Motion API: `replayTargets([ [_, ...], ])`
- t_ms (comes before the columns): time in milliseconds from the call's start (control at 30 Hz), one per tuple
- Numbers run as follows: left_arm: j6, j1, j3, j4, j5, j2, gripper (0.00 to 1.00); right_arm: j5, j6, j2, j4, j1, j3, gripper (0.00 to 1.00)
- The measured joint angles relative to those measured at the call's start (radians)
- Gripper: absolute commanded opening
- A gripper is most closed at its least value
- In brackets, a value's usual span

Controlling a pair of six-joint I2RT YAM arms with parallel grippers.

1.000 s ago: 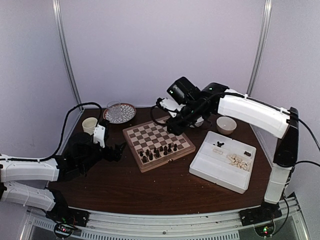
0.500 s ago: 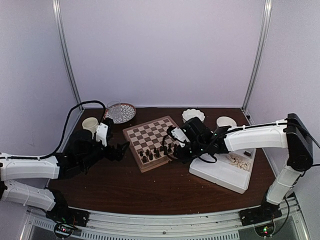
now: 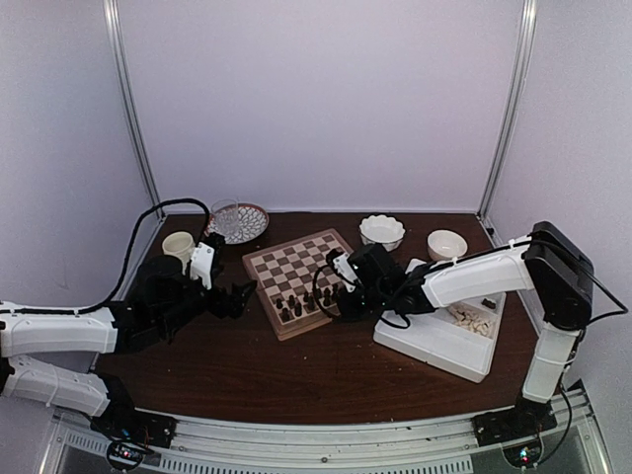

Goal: Set up the chess pieces on the board
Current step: Adjust the queen at e8.

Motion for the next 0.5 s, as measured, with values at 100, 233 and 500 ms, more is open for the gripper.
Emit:
replayTargets([
  [100, 0.0, 0.0, 0.0, 0.0, 0.003, 0.002, 0.94, 0.005, 0.012, 0.011, 0.013, -0.005, 0.0, 0.0],
  [233, 0.0, 0.0, 0.002, 0.0, 0.007, 0.012, 0.94, 0.004, 0.023, 0.03, 0.039, -0.017, 0.0, 0.0],
  [500, 0.0, 0.0, 0.002, -0.001, 0.008, 0.013, 0.94, 0.003, 0.037, 0.087, 0.055, -0.022, 0.005, 0.0],
])
